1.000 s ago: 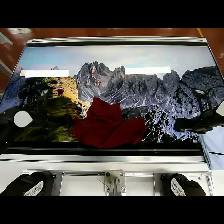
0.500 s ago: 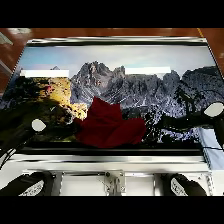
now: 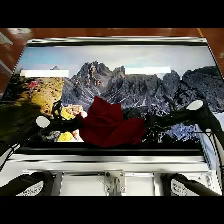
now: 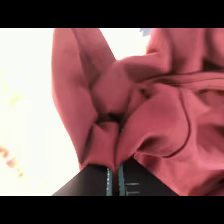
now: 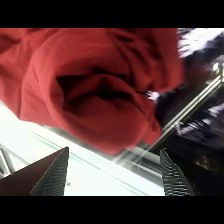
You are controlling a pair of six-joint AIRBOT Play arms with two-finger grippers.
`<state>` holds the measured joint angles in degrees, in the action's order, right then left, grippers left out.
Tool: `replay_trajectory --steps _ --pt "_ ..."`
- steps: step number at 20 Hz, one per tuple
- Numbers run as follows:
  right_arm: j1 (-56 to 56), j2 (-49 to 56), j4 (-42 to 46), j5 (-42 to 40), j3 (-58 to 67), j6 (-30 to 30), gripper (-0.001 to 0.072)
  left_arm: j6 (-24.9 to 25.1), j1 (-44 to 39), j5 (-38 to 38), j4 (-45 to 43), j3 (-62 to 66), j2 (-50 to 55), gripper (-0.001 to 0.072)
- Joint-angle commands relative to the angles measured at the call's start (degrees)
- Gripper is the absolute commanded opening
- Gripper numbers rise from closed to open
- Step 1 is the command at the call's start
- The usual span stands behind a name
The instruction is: Fold the shirts.
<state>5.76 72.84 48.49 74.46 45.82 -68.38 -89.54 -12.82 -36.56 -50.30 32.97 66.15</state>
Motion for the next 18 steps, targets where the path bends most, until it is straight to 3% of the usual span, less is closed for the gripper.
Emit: replay_trajectory --steps 1,2,3,4,8,10,14,16,18 --pt "-7.8 3.9 -1.3 -7.8 0.0 1.3 0.0686 0.5 -0.9 -0.1 0.4 2.1 -1.0 0.0037" --pt "-9.6 4.4 -1.3 -10.4 0.0 0.3 0.0604 0.7 -1.2 -0.1 0.4 2.7 -2.0 0.0037" --pt "-11.0 4.5 -1.3 -12.1 0.0 -0.3 0.0209 1.8 -1.3 -0.1 0.4 3.5 -3.3 0.0037" --pt "-11.2 4.3 -1.6 -11.7 0.4 -1.4 0.0073 2.7 -1.2 0.0 0.4 4.4 -4.7 0.0037" --pt "-7.7 0.7 -2.1 -1.4 10.9 1.0 0.006 13.6 -1.2 0.2 0.4 14.6 -15.0 0.0036" --pt "-5.0 -4.6 -2.1 0.4 21.1 2.6 0.006 15.8 -0.7 3.8 -0.4 23.7 -22.0 0.0037" --pt "-2.6 -17.0 -1.5 -9.8 44.3 2.7 0.006 15.8 2.4 13.3 -1.3 42.8 -31.7 0.0036" --pt "-2.8 -21.0 -1.8 -16.6 52.8 2.4 0.0059 15.8 3.2 13.4 -1.4 50.2 -33.0 0.0036" --pt "-2.8 -23.9 -1.6 -17.0 57.7 0.4 0.0059 15.8 3.2 12.0 -1.3 53.7 -33.7 0.0036"
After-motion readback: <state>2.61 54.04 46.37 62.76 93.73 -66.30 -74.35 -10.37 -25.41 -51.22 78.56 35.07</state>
